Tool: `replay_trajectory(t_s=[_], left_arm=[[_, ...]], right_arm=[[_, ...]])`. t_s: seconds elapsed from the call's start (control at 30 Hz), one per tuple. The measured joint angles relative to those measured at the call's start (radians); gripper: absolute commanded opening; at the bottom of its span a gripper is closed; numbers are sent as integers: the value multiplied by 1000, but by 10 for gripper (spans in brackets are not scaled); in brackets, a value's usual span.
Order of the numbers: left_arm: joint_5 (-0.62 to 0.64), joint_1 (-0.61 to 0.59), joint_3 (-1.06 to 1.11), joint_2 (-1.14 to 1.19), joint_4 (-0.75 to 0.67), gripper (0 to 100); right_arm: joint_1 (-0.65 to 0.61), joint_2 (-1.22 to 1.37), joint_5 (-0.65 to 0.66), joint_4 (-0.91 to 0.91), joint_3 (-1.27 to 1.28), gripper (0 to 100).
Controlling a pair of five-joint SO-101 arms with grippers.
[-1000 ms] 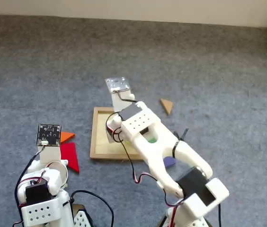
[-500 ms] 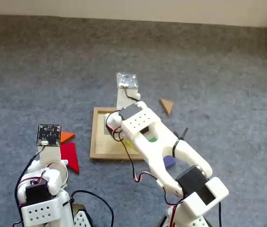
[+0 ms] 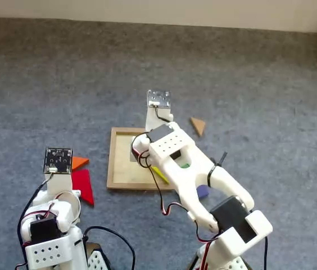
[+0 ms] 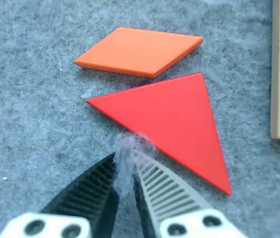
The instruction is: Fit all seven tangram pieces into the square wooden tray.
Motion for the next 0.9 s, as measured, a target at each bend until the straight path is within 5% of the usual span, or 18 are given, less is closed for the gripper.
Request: replay_trajectory(t_s=[0.33,0.7,0.9], left_arm=[[0,0,0,0,0,7],[0,0,0,0,0,7],[0,0,0,0,0,7]], right_arm=[[0,-9,0,0,0,355],[9,-241,178,-89,210,53],[17,-253,275,-319,393,9]])
